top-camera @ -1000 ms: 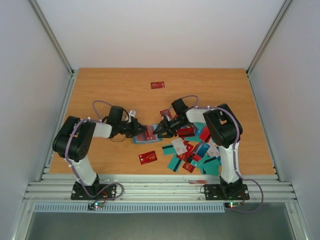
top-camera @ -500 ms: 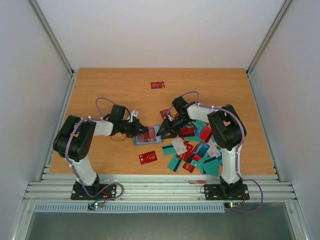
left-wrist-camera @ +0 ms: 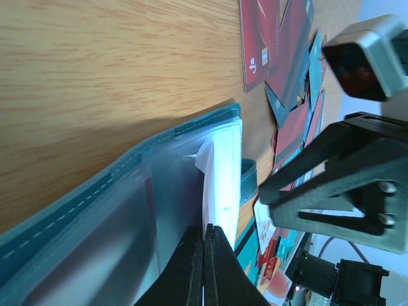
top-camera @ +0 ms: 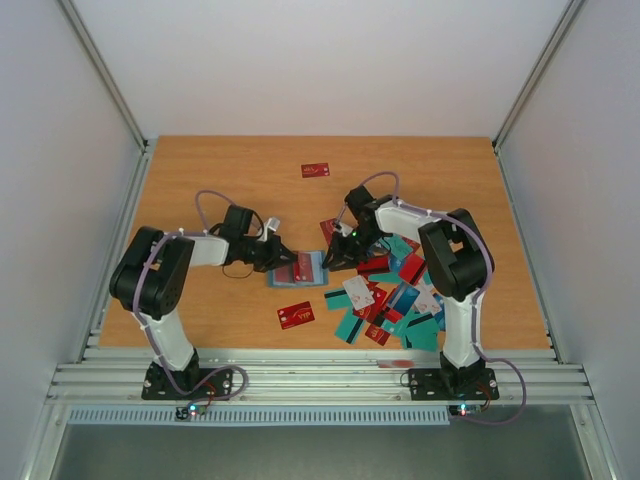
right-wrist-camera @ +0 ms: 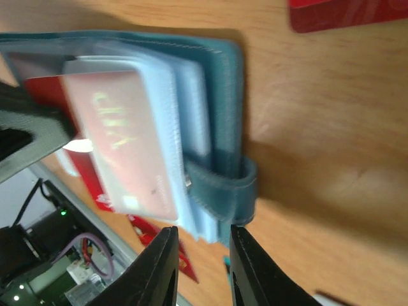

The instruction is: Put the credit cards into the card holder

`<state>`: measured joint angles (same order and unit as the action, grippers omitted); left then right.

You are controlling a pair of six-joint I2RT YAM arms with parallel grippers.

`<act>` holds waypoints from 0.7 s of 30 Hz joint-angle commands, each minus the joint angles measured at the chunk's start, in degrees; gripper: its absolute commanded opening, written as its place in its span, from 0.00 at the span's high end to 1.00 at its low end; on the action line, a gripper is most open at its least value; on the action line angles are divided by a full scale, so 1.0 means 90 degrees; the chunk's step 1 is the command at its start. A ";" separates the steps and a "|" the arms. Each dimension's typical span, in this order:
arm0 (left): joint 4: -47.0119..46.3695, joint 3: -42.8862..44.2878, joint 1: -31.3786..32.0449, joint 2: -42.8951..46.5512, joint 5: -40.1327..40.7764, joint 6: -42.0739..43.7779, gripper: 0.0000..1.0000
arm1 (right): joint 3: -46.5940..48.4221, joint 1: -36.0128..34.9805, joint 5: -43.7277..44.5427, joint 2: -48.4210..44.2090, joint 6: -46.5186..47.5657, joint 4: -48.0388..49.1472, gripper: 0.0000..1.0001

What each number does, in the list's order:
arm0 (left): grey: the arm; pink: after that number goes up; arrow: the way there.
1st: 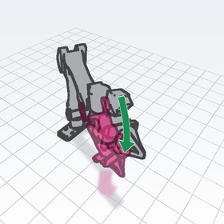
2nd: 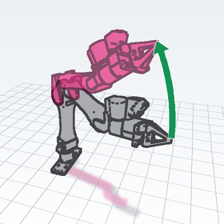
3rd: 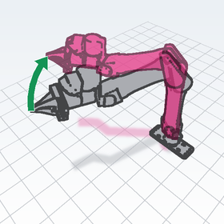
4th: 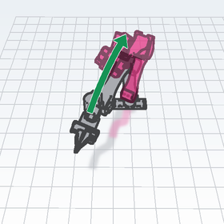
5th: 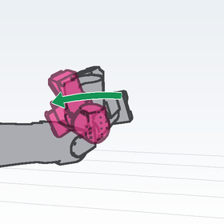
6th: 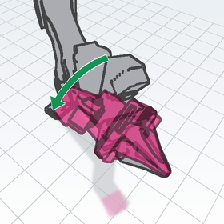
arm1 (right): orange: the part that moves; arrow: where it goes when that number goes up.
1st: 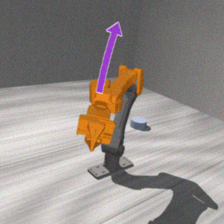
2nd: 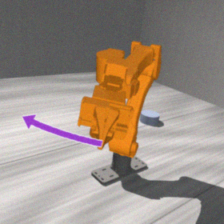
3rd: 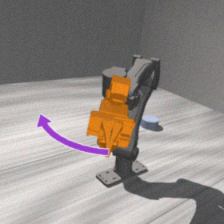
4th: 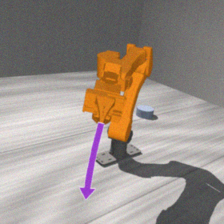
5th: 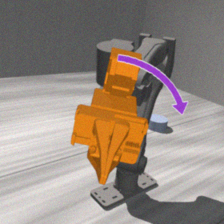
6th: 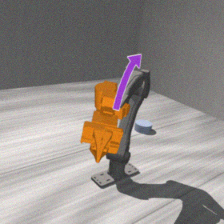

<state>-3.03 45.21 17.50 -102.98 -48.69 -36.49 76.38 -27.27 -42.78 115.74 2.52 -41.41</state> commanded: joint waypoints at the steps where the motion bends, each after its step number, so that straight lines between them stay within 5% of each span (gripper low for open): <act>1: 0.0186 0.0248 0.0038 -0.0247 -0.0166 0.0291 1.00 | 0.0178 0.0012 0.0226 0.0444 0.0140 -0.0112 0.76; 21: 0.0738 0.0767 0.0037 -0.0731 -0.0409 0.0580 0.97 | 0.0599 0.0013 -0.0128 0.1068 0.0178 -0.0106 0.86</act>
<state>2.59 51.03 17.32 -107.53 -51.27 -32.64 80.42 -26.89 -45.23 122.65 2.94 -44.38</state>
